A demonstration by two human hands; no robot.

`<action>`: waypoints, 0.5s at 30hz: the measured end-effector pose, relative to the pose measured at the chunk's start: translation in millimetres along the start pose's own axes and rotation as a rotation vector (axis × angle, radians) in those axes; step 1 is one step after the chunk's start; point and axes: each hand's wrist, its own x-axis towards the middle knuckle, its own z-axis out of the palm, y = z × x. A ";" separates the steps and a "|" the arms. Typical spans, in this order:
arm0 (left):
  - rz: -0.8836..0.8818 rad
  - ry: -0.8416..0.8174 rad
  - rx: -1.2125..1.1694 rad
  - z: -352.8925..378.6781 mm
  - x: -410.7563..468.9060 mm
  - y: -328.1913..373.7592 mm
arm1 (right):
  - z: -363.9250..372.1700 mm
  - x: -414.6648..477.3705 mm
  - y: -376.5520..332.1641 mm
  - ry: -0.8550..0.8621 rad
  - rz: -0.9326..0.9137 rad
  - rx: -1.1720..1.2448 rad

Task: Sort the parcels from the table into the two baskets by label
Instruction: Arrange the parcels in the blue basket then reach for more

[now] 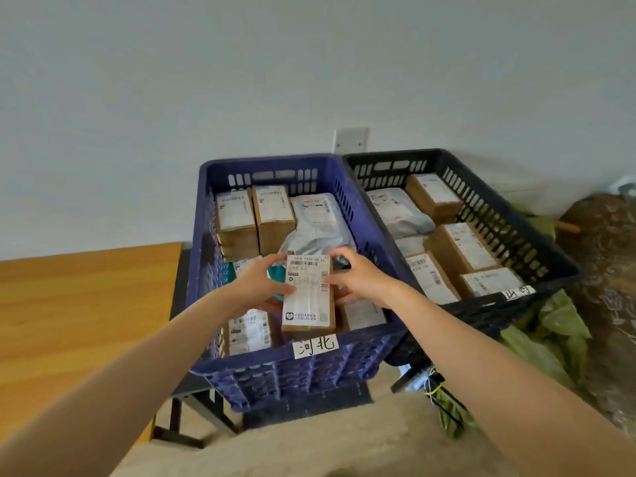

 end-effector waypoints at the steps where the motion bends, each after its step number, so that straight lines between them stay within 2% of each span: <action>1: -0.018 0.011 -0.004 2.1 1.3 -2.9 | -0.8 1.9 2.4 -0.012 0.000 -0.035; 7: -0.133 0.064 0.046 10.2 9.5 -20.7 | 0.1 13.7 10.4 -0.109 0.023 -0.192; 13: -0.171 0.086 0.067 18.5 13.8 -33.2 | 3.0 23.6 16.4 -0.111 -0.041 -0.381; 15: -0.178 0.083 0.084 18.0 15.7 -35.7 | 2.5 24.9 17.3 -0.102 -0.110 -0.536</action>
